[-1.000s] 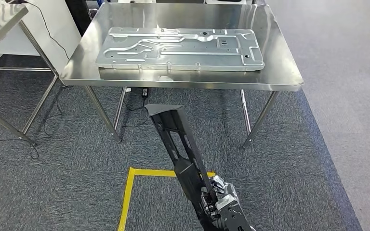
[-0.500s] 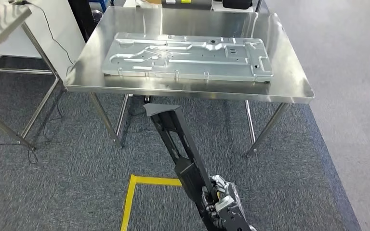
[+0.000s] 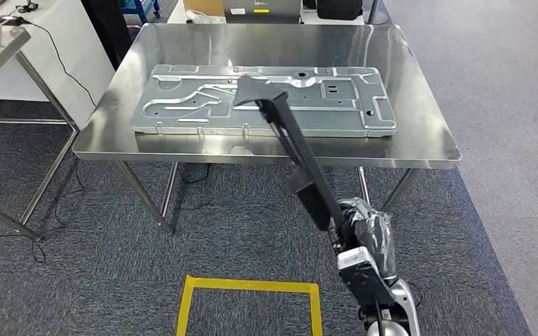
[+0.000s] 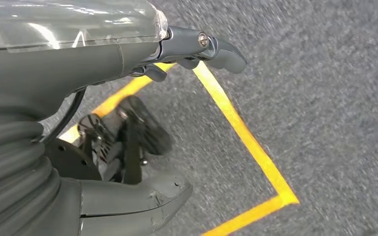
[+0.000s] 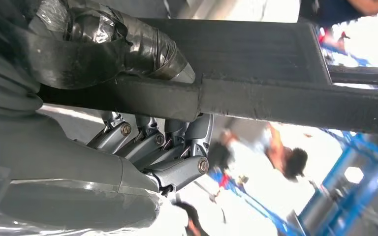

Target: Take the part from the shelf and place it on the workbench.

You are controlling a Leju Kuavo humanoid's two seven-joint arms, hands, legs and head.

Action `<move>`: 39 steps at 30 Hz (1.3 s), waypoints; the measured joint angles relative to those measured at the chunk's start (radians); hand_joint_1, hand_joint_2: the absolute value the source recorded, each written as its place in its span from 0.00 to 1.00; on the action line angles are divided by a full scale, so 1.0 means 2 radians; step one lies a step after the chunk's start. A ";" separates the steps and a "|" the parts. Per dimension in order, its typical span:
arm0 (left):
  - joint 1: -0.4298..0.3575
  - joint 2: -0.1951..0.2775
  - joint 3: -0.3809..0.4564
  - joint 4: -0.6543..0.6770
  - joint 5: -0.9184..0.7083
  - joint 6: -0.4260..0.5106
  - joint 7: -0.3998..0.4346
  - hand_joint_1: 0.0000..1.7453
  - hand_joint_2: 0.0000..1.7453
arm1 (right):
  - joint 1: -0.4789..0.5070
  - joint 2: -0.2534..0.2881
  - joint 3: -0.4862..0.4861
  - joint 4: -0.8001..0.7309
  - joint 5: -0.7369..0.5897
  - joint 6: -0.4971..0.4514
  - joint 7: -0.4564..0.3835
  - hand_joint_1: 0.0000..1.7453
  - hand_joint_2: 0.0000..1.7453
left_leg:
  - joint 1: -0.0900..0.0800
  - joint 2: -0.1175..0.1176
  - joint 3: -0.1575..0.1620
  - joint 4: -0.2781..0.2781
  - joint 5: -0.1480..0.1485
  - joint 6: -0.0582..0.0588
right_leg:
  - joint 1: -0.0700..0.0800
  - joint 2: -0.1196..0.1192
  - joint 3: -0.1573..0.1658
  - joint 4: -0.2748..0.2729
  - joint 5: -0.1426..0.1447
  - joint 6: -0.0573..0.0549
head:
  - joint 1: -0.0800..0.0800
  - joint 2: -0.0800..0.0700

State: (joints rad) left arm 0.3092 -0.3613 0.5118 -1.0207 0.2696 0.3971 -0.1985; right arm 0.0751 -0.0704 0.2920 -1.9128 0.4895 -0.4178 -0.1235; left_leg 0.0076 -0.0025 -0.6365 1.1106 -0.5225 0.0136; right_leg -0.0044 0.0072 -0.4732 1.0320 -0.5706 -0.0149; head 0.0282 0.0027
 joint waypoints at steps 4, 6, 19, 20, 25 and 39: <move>0.001 0.000 -0.003 -0.001 -0.001 -0.001 0.000 0.00 1.00 | -0.017 0.000 -0.016 -0.006 0.001 0.004 0.003 1.00 1.00 | -0.002 -0.002 0.021 -0.026 0.019 0.012 | 0.000 0.001 0.016 0.007 -0.006 0.014 | 0.000 0.000; 0.000 0.000 -0.004 -0.001 -0.002 -0.001 0.000 0.00 1.00 | -0.021 0.000 -0.019 -0.009 0.001 0.003 0.002 1.00 1.00 | 0.000 -0.003 0.038 -0.035 0.017 0.018 | -0.001 0.000 0.003 0.043 -0.001 0.019 | 0.000 0.000; -0.004 -0.001 -0.004 -0.001 -0.071 -0.037 0.000 0.00 1.00 | -0.096 -0.025 -0.040 0.012 0.249 -0.003 0.056 1.00 1.00 | -0.001 -0.007 0.122 -0.045 -0.036 0.003 | 0.000 -0.001 -0.080 0.014 0.060 0.007 | 0.000 0.000; -0.009 -0.001 -0.001 0.000 -0.080 -0.044 0.000 0.00 1.00 | -0.105 -0.027 -0.035 0.011 0.285 -0.001 0.062 1.00 1.00 | -0.001 -0.006 0.117 -0.028 -0.028 0.000 | -0.001 -0.001 -0.072 0.009 0.057 0.003 | 0.000 0.000; -0.033 -0.001 0.034 0.017 -0.132 -0.077 -0.007 0.00 1.00 | -0.166 -0.072 0.033 0.044 0.437 0.067 0.101 1.00 1.00 | 0.001 -0.003 0.014 0.093 -0.058 -0.008 | -0.003 0.000 -0.033 -0.004 0.034 -0.007 | 0.000 0.000; -0.083 0.000 0.147 0.076 -0.187 -0.110 -0.028 0.00 1.00 | -0.247 -0.160 0.128 0.146 0.467 0.068 0.102 1.00 1.00 | 0.001 -0.005 0.041 -0.056 0.029 0.019 | -0.005 0.000 -0.069 0.126 0.010 0.024 | 0.000 0.000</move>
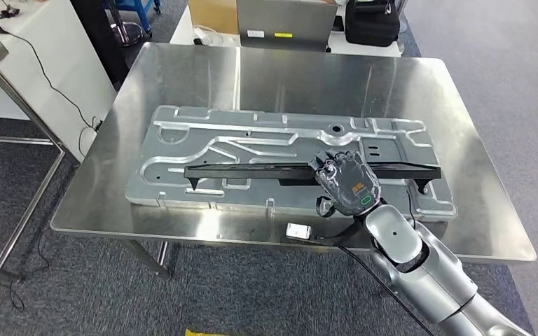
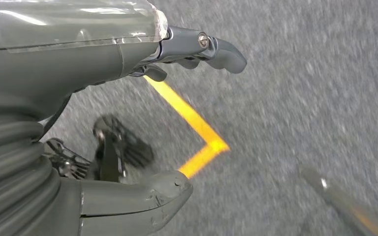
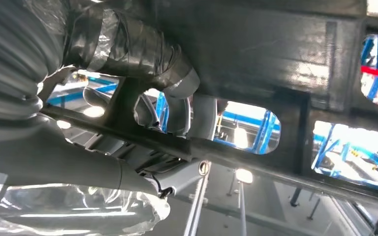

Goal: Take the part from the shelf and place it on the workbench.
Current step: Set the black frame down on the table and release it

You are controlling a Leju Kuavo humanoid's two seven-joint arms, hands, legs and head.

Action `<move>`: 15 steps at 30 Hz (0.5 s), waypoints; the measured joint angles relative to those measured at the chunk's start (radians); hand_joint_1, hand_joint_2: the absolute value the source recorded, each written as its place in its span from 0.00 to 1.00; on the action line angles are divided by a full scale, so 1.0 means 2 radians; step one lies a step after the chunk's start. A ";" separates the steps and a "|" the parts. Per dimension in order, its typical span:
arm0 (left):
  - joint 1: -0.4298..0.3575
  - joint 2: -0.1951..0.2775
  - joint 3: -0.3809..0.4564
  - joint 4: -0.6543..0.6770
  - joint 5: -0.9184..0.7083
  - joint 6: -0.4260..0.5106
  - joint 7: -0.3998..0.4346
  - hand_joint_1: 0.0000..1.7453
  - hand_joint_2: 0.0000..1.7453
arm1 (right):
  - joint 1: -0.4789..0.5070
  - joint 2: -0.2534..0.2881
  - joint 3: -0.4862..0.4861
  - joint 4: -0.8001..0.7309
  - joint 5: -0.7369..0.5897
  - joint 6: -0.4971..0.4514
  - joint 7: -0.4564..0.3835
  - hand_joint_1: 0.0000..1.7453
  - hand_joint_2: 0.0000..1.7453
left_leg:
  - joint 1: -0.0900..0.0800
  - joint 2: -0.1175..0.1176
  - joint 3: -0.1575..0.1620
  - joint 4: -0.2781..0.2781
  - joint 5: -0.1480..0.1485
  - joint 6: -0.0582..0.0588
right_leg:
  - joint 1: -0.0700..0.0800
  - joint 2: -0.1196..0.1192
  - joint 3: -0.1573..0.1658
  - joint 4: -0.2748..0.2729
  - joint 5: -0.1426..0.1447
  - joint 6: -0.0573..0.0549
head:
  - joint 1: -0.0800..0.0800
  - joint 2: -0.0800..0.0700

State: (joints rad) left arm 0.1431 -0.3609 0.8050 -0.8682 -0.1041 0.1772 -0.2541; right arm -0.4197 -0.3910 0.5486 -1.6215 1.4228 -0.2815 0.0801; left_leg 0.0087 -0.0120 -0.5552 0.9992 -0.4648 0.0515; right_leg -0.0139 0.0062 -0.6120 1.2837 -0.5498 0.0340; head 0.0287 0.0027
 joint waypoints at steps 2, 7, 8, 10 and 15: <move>-0.001 0.000 0.004 0.004 0.000 0.000 0.000 0.00 1.00 | -0.001 -0.003 0.004 0.005 0.000 0.000 0.000 1.00 1.00 | 0.000 -0.002 0.024 -0.006 -0.014 0.000 | 0.000 -0.001 -0.037 0.011 -0.044 0.003 | 0.000 0.000; -0.003 -0.001 0.012 0.012 -0.005 -0.004 -0.001 0.00 1.00 | -0.002 -0.011 0.011 0.013 0.003 0.003 0.001 1.00 1.00 | -0.001 -0.006 0.082 -0.010 -0.062 -0.005 | 0.004 -0.003 -0.063 -0.100 0.052 -0.007 | 0.000 0.000; -0.005 -0.001 0.016 0.014 -0.010 -0.008 -0.003 0.00 1.00 | -0.004 -0.013 0.014 0.015 0.006 0.005 0.002 1.00 1.00 | -0.001 -0.007 0.089 -0.013 -0.071 -0.008 | 0.006 -0.003 -0.063 -0.115 0.088 -0.011 | 0.000 0.000; -0.011 -0.001 0.027 0.016 -0.026 -0.018 -0.008 0.00 1.00 | -0.014 -0.020 0.022 0.017 0.014 0.009 0.005 1.00 1.00 | -0.002 -0.007 0.096 -0.010 -0.073 -0.014 | 0.008 -0.001 -0.057 -0.120 0.101 -0.019 | 0.000 0.000; -0.033 0.001 0.063 0.032 -0.056 -0.028 -0.019 0.00 1.00 | -0.047 -0.035 0.046 0.024 0.023 0.014 0.007 1.00 1.00 | -0.001 0.000 0.001 0.136 -0.044 -0.025 | 0.005 0.001 -0.014 -0.135 0.071 -0.035 | 0.000 0.000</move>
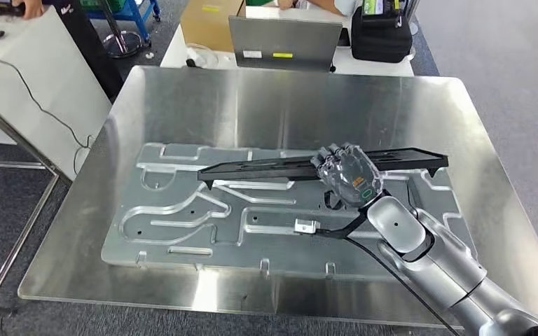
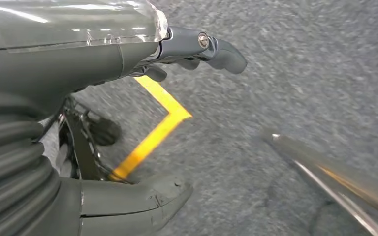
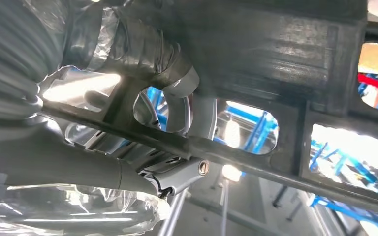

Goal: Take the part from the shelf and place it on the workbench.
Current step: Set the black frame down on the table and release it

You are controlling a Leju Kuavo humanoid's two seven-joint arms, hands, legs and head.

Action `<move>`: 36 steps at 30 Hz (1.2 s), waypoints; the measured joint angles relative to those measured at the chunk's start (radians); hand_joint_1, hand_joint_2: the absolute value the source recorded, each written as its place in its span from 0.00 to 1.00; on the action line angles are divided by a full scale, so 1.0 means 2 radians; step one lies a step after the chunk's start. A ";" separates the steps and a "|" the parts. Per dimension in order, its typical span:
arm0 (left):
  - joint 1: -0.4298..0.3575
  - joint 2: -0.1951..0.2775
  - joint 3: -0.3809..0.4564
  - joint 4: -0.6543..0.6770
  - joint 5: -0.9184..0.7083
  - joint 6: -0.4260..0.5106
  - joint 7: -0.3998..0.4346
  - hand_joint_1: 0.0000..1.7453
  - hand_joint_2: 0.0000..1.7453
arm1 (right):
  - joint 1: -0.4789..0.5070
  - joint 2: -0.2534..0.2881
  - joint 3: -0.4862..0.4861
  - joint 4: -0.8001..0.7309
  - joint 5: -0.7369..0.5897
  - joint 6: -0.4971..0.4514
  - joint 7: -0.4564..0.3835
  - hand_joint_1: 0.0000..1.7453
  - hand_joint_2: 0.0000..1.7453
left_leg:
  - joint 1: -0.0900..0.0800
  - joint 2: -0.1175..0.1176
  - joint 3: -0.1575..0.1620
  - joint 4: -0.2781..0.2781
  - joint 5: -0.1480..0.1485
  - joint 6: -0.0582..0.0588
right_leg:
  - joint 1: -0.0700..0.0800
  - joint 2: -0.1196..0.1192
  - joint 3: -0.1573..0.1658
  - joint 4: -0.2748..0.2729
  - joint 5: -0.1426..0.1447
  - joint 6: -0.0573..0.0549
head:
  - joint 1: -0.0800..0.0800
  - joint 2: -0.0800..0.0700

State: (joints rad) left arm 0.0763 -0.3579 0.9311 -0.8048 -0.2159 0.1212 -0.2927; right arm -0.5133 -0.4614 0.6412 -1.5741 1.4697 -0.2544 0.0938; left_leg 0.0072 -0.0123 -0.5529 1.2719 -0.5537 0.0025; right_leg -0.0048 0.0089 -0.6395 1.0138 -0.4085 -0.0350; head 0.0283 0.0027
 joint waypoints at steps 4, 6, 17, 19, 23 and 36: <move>0.001 0.001 0.018 0.011 -0.005 0.000 -0.002 0.00 1.00 | -0.002 -0.010 0.017 0.011 -0.007 0.000 0.000 1.00 1.00 | 0.000 0.002 -0.062 -0.005 -0.087 -0.003 | 0.000 0.002 0.052 -0.004 -0.038 0.001 | 0.000 0.000; 0.002 0.001 0.024 0.013 -0.006 0.000 -0.001 0.00 1.00 | 0.002 -0.013 0.021 0.021 -0.023 -0.003 0.000 1.00 1.00 | -0.001 0.002 -0.074 -0.058 -0.032 0.004 | 0.001 0.003 0.077 -0.004 -0.058 0.004 | 0.000 0.000; 0.003 0.000 0.005 0.016 0.035 0.028 -0.003 0.00 0.00 | 0.032 -0.024 0.002 0.042 -0.043 -0.022 -0.001 0.00 0.00 | -0.004 -0.002 -0.048 -0.124 0.075 0.029 | -0.004 -0.001 0.028 0.125 -0.144 0.037 | 0.000 0.000; 0.004 0.000 0.001 0.016 0.039 0.028 -0.003 0.00 0.00 | 0.038 -0.024 0.001 0.044 -0.044 -0.022 -0.002 0.00 0.00 | -0.004 -0.002 -0.035 -0.124 0.065 0.028 | -0.006 -0.001 0.002 0.130 -0.116 0.039 | 0.000 0.000; 0.006 -0.001 -0.010 0.016 0.053 0.027 0.002 0.00 0.00 | 0.042 -0.025 -0.005 0.046 -0.047 -0.022 -0.002 0.00 0.00 | -0.005 -0.002 -0.020 -0.124 0.051 0.021 | -0.003 -0.003 0.014 0.022 -0.025 0.031 | 0.000 0.000; 0.029 0.001 -0.065 -0.002 0.114 0.044 0.023 0.00 0.00 | 0.049 -0.026 -0.011 0.047 -0.050 -0.020 -0.007 0.00 0.00 | 0.005 0.004 -0.041 -0.047 0.008 -0.005 | -0.008 -0.008 0.019 0.004 -0.015 0.010 | 0.000 0.000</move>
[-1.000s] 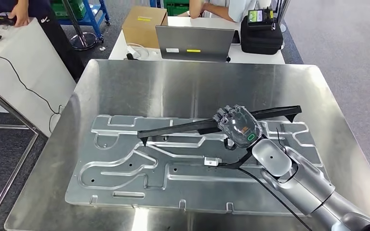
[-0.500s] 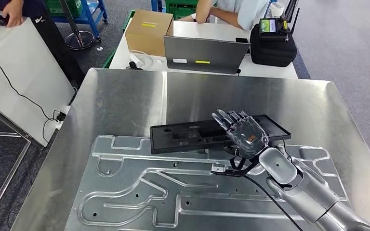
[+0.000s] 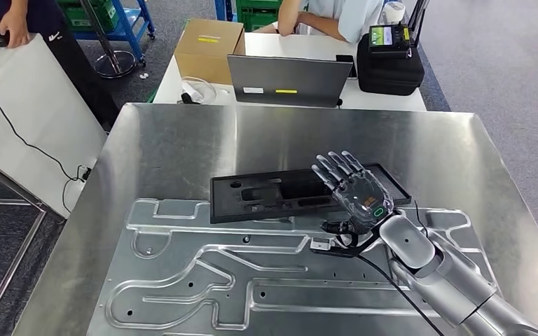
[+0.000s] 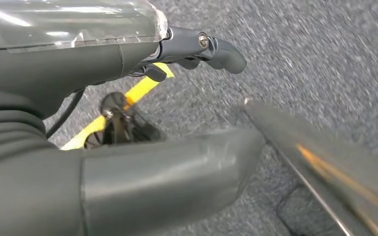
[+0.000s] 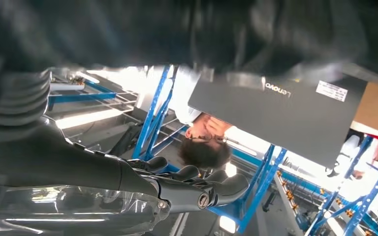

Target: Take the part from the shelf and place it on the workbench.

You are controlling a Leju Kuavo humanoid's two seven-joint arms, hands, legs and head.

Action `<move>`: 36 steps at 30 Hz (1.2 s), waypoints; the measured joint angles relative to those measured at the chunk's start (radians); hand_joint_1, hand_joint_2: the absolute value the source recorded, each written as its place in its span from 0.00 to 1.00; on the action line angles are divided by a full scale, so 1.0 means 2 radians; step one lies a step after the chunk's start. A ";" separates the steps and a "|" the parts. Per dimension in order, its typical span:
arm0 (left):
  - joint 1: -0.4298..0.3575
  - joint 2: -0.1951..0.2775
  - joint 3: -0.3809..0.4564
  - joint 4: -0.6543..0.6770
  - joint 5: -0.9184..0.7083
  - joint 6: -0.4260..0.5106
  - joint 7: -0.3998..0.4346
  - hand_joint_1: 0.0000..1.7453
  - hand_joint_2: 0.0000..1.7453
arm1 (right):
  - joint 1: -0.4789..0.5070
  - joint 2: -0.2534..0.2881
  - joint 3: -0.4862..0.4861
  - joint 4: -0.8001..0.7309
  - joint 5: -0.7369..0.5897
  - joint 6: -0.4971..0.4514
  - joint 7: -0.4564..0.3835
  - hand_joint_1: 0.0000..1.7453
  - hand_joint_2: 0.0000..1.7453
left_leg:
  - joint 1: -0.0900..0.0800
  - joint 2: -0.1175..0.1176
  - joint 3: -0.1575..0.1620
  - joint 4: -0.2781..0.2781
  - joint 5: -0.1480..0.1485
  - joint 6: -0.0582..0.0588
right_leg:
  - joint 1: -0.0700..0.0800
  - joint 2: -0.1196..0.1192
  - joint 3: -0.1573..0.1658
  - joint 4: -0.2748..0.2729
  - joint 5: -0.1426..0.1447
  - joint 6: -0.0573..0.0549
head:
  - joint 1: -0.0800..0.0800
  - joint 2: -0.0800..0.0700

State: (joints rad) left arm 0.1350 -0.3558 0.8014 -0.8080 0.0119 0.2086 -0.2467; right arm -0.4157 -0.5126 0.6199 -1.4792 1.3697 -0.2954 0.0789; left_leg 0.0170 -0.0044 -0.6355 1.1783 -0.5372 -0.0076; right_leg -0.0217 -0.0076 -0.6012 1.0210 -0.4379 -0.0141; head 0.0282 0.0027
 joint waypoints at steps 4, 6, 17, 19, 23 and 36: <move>0.003 0.000 -0.010 -0.008 0.005 0.001 0.005 0.00 0.00 | -0.001 0.000 0.000 0.000 -0.002 0.000 -0.001 0.00 0.00 | -0.001 -0.002 0.037 -0.072 0.025 0.008 | 0.002 0.000 -0.004 0.008 -0.001 0.015 | 0.000 0.000; 0.004 0.000 -0.013 -0.011 0.005 0.000 0.005 0.00 0.00 | -0.001 0.001 0.000 0.000 -0.002 0.000 -0.001 0.00 0.00 | -0.002 -0.002 0.035 -0.074 0.031 0.016 | 0.000 0.000 -0.005 0.007 0.001 0.022 | 0.000 0.000; 0.006 -0.001 -0.018 -0.015 0.005 0.000 0.005 0.00 0.00 | -0.001 0.001 -0.001 0.002 -0.003 0.000 -0.001 0.00 0.00 | -0.006 -0.001 0.002 -0.078 0.064 0.024 | 0.003 0.003 0.038 0.019 -0.047 0.019 | 0.000 0.000; 0.007 -0.002 -0.019 -0.015 0.006 0.000 0.006 0.00 0.00 | -0.002 0.001 -0.001 0.002 -0.003 0.000 -0.001 0.00 0.00 | -0.006 -0.002 0.001 -0.079 0.070 0.018 | 0.008 0.004 0.051 -0.006 -0.042 0.014 | 0.000 0.000; 0.009 -0.001 -0.020 -0.016 0.007 0.000 0.008 0.00 0.00 | -0.004 0.002 -0.002 0.002 -0.004 0.000 -0.002 0.00 0.00 | -0.006 -0.002 -0.009 -0.068 0.058 0.007 | 0.005 0.001 0.040 -0.014 -0.024 0.000 | 0.000 0.000; 0.012 0.000 -0.026 -0.028 0.010 0.000 0.022 0.00 0.00 | -0.002 0.009 -0.002 0.009 -0.008 -0.002 -0.003 0.00 0.00 | -0.008 -0.001 0.071 -0.089 0.009 0.016 | 0.007 -0.005 -0.023 0.001 0.026 0.011 | 0.000 0.000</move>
State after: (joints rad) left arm 0.1582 -0.3563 0.7499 -0.8649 0.0319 0.2095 -0.2027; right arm -0.4188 -0.4936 0.6157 -1.4609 1.3536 -0.2994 0.0729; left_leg 0.0010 -0.0064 -0.4940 0.9995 -0.5185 0.0236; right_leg -0.0076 -0.0168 -0.6481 1.0239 -0.3860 0.0079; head 0.0288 0.0027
